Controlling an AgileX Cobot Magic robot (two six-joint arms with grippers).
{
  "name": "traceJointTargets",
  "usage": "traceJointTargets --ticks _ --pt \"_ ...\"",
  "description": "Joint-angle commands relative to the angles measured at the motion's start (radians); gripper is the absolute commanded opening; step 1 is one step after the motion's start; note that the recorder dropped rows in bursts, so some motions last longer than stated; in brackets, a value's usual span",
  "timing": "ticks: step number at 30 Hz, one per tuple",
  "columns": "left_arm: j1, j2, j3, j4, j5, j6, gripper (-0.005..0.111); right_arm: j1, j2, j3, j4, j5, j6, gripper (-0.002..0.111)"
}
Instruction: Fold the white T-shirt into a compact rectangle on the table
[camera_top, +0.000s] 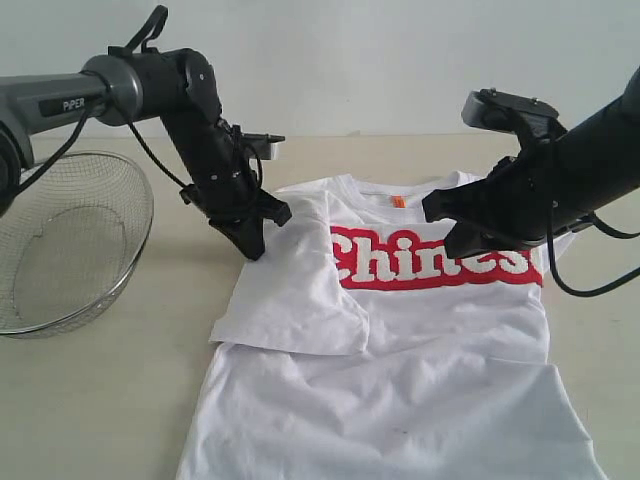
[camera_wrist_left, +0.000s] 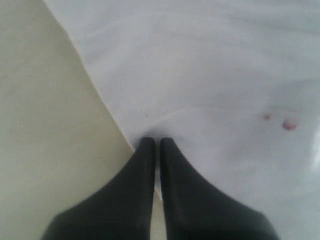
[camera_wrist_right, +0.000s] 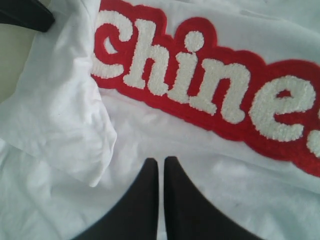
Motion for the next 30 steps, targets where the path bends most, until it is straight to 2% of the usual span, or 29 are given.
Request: traceJointTargets --ticks 1,7,14,19,24,30 --pt "-0.016 0.026 0.002 0.049 0.001 -0.012 0.005 0.003 -0.004 -0.003 0.002 -0.001 -0.009 0.0" --pt "-0.016 0.026 0.0 0.201 0.001 -0.065 0.005 0.003 -0.004 -0.003 0.002 -0.001 -0.009 0.0" --pt "-0.016 0.026 0.0 0.29 0.001 -0.083 0.005 0.003 -0.004 -0.003 0.002 -0.001 -0.009 0.0" --pt "-0.012 0.026 -0.034 0.305 0.001 -0.097 0.005 0.003 -0.004 -0.003 0.002 -0.004 -0.009 0.0" --pt "-0.008 0.026 -0.149 0.302 0.001 -0.097 0.005 0.003 -0.004 -0.003 0.002 -0.01 -0.009 0.0" --pt "-0.008 0.008 -0.227 0.226 0.001 -0.097 0.005 0.003 -0.004 -0.003 0.002 -0.01 -0.009 0.0"
